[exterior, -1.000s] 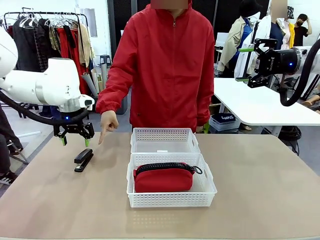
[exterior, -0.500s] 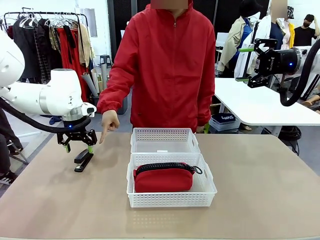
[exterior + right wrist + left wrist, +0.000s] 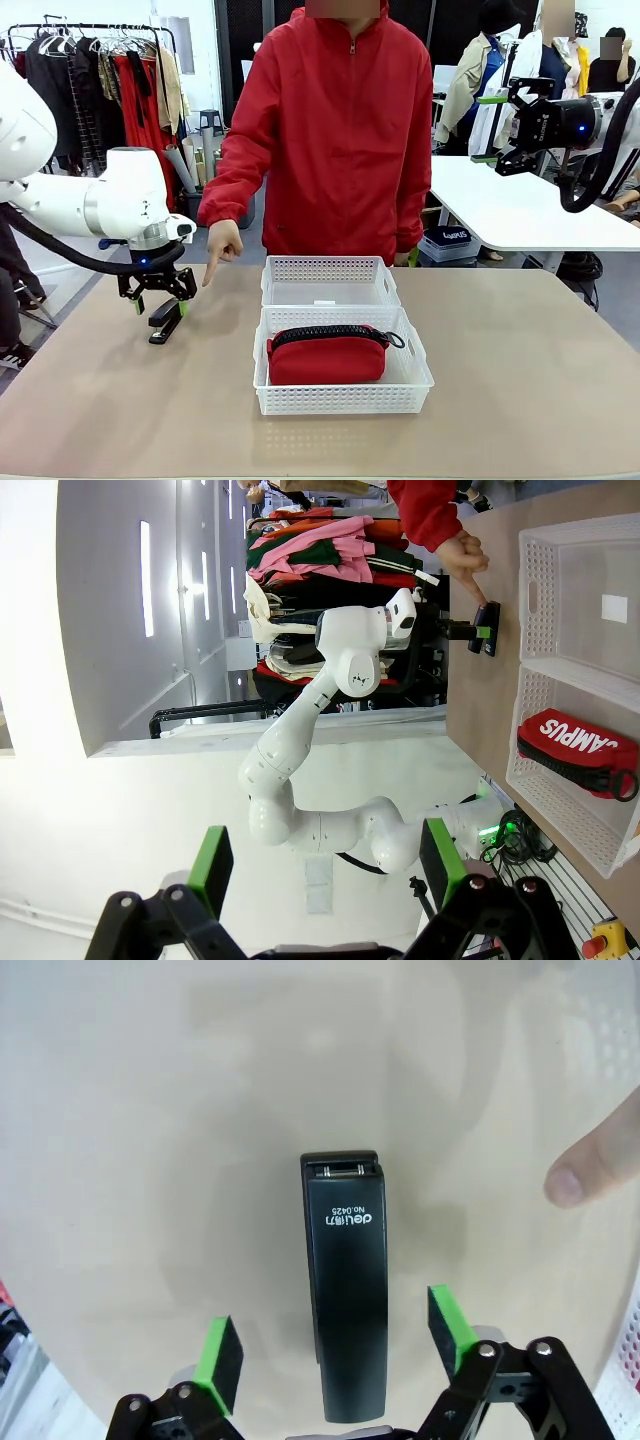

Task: Distribute items into two baskets.
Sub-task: Pick up the Stapler that the person points to.

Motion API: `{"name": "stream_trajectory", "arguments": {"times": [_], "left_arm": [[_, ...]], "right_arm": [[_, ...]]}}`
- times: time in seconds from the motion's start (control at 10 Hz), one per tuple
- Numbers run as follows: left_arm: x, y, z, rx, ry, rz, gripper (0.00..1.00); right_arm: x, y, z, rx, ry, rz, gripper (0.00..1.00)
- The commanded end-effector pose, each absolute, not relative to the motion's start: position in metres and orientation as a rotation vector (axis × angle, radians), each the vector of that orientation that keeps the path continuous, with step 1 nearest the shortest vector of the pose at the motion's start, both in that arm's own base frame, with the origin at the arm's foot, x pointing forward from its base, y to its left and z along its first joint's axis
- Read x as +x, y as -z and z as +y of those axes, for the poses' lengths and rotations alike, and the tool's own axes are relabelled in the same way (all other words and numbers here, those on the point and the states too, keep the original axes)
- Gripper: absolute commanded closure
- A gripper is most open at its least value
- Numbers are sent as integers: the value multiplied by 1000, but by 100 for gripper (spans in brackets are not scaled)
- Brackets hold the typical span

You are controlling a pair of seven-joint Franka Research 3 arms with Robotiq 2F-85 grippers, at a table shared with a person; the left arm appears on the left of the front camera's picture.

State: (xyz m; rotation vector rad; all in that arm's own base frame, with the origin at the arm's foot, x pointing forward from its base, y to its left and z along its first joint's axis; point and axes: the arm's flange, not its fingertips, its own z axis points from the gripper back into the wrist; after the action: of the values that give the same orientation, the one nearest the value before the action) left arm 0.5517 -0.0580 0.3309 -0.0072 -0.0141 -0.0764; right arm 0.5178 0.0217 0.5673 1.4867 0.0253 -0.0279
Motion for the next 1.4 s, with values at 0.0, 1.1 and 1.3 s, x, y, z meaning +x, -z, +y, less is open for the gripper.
{"name": "stream_trajectory", "arguments": {"times": [0.0, 1.1, 1.3], "left_arm": [[552, -328, -56, 0, 102, 16, 24], [544, -342, -59, 9, 43, 78, 100], [540, -364, -63, -32, 29, 91, 100]], "right_arm": [[518, -570, 22, 1489, 29, 12, 0], [518, -570, 22, 1489, 29, 12, 0], [518, -570, 22, 1489, 29, 12, 0]]}}
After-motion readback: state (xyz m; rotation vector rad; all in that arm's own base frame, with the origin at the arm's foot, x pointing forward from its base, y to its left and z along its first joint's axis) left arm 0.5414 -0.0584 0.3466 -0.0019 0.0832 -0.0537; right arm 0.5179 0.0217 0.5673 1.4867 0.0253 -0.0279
